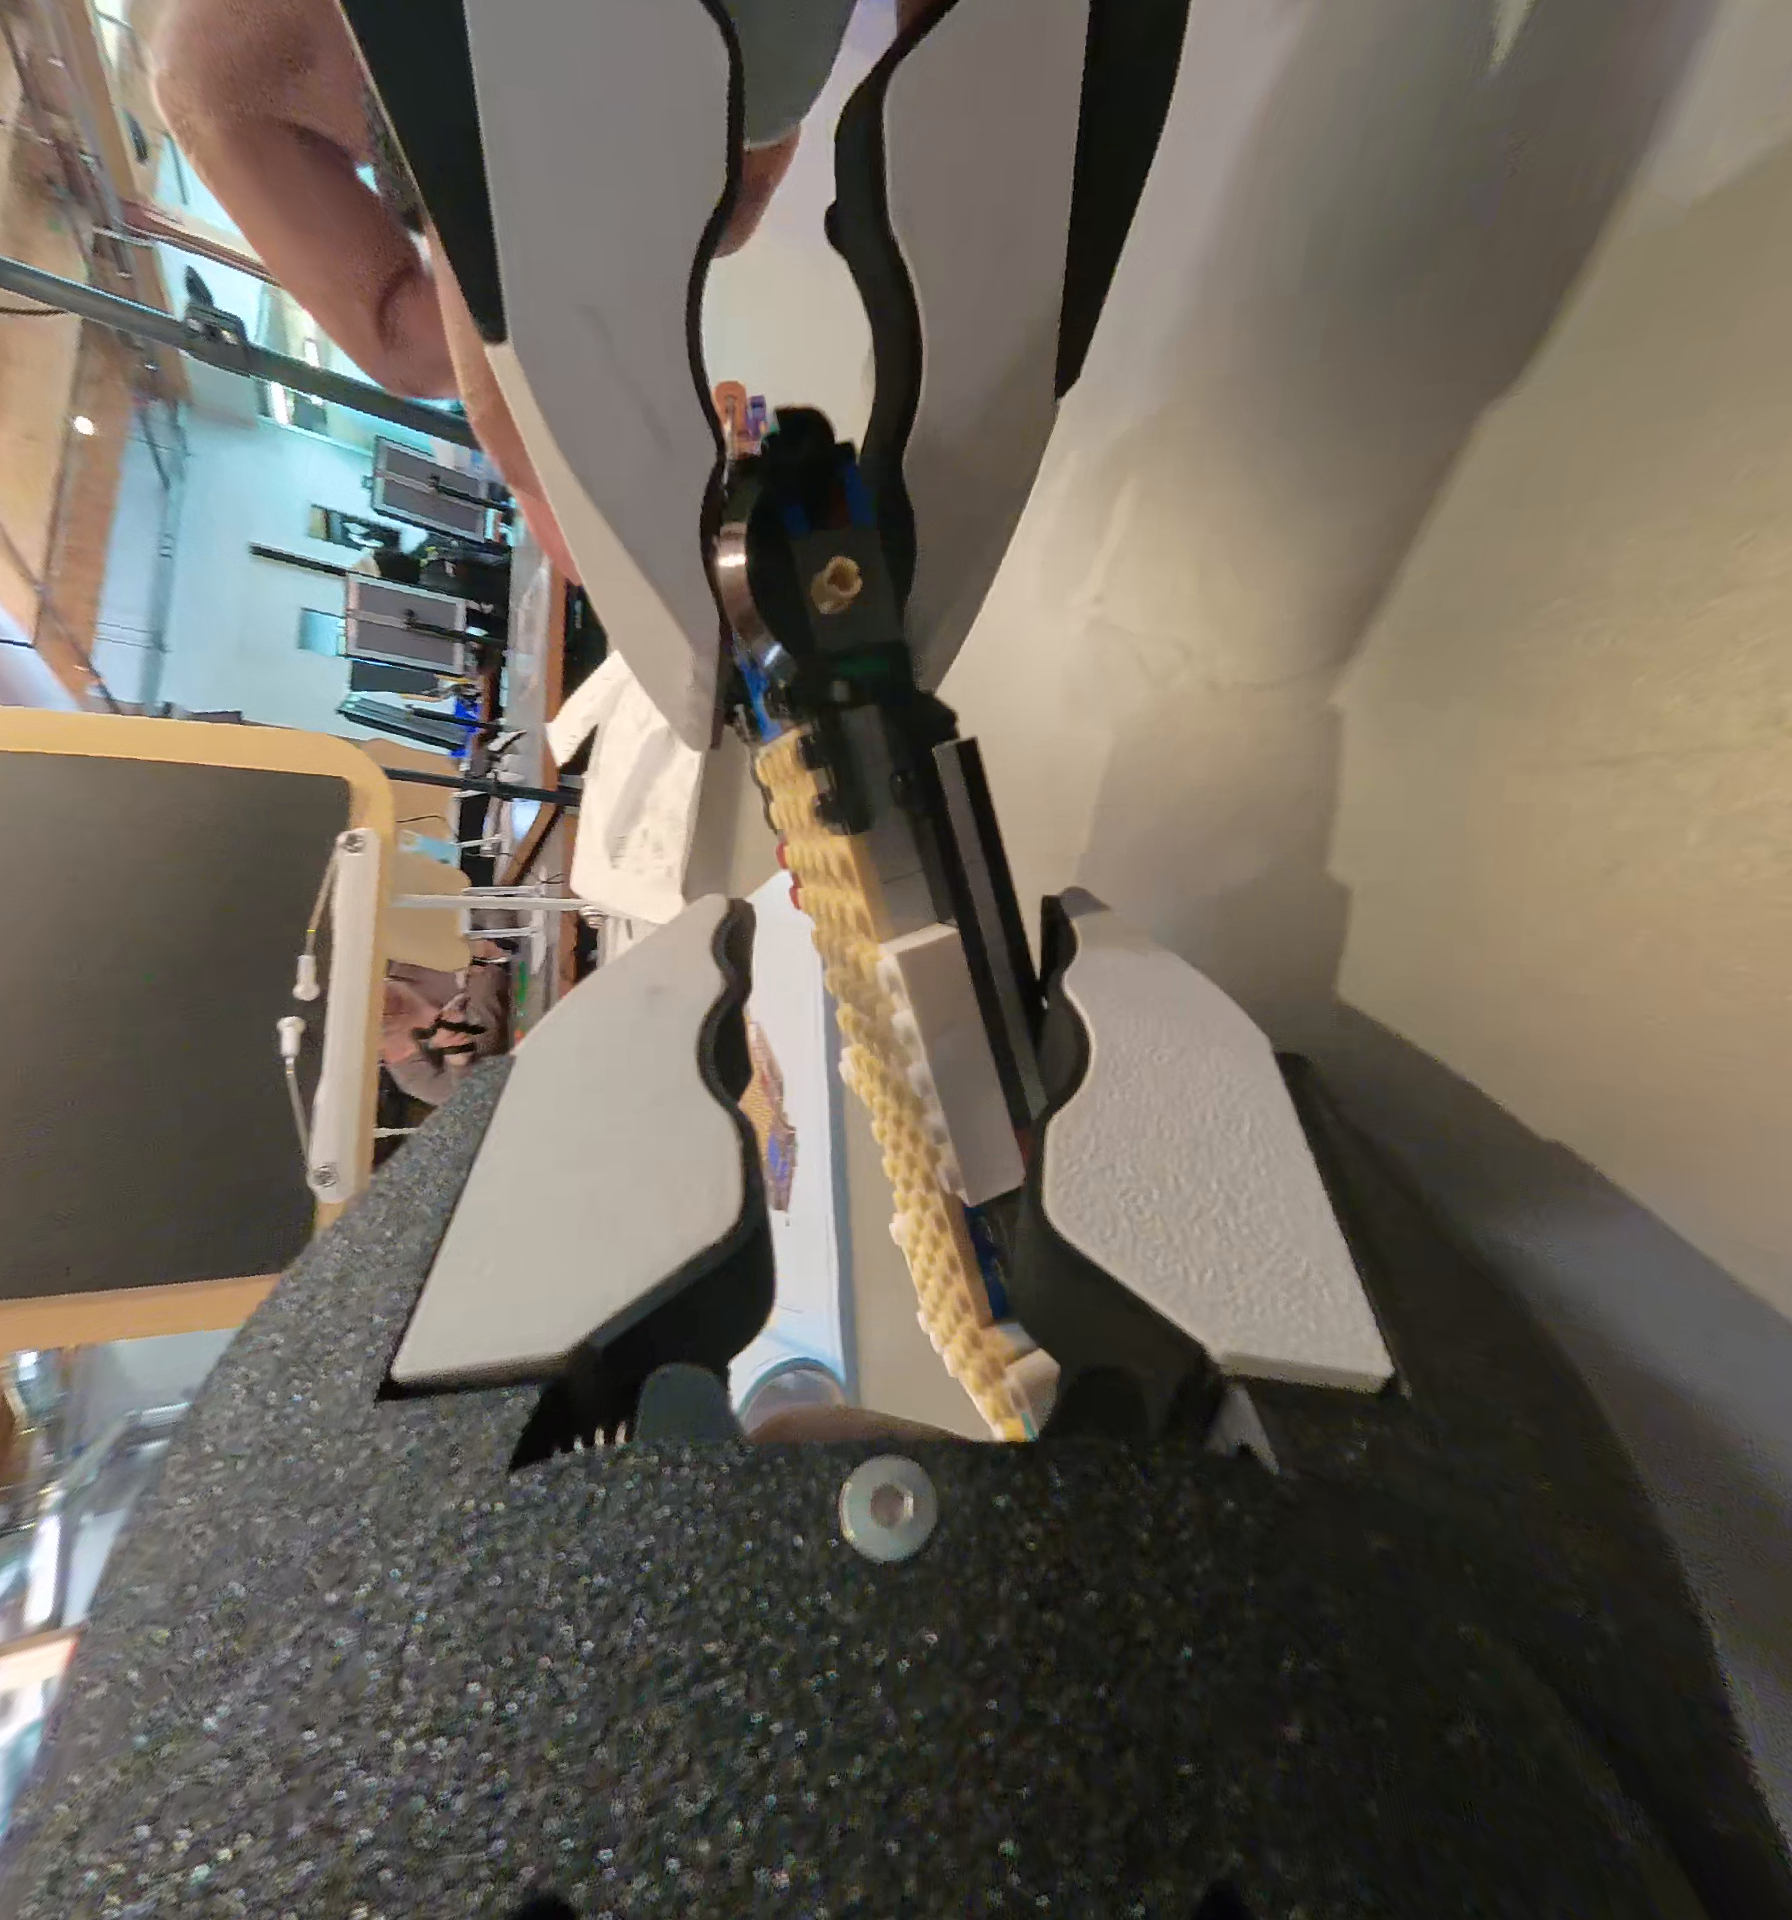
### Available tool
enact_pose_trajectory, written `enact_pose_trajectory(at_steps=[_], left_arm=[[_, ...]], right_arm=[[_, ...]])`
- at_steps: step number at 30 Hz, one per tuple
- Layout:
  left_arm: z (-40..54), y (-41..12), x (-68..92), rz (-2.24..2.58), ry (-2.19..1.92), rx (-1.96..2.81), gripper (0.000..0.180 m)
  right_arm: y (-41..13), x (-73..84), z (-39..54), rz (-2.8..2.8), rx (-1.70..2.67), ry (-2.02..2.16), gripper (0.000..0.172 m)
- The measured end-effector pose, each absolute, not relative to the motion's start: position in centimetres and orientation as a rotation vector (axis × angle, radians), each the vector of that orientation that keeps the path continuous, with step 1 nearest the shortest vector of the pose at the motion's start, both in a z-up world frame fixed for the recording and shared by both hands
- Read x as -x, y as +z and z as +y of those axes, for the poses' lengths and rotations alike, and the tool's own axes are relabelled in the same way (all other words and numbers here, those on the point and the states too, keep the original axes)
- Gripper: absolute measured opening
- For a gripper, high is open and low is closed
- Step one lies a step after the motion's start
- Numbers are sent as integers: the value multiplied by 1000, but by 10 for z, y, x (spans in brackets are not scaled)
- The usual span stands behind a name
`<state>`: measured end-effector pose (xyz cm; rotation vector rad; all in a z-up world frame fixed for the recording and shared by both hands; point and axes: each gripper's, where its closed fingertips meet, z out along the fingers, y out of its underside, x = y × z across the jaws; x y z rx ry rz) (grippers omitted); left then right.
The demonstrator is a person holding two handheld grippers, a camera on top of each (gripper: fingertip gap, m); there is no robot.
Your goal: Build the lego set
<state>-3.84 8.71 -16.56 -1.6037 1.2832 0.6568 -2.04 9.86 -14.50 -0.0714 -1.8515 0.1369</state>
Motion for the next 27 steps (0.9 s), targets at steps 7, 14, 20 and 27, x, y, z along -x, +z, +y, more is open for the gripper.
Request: enact_pose_trajectory(at_steps=[7,14,20,27], left_arm=[[80,-165,29,1230,462,1704,62],[90,-145,24,1055,399,1721,63],[103,-149,28,960,386,1786,55],[112,-148,32,937,435,1786,44]], right_arm=[[-150,22,101,-1928,185,186,25],[-148,27,104,-1980,365,282,25],[-145,35,109,-2005,528,336,25],[-144,38,105,-2038,586,384,23]])
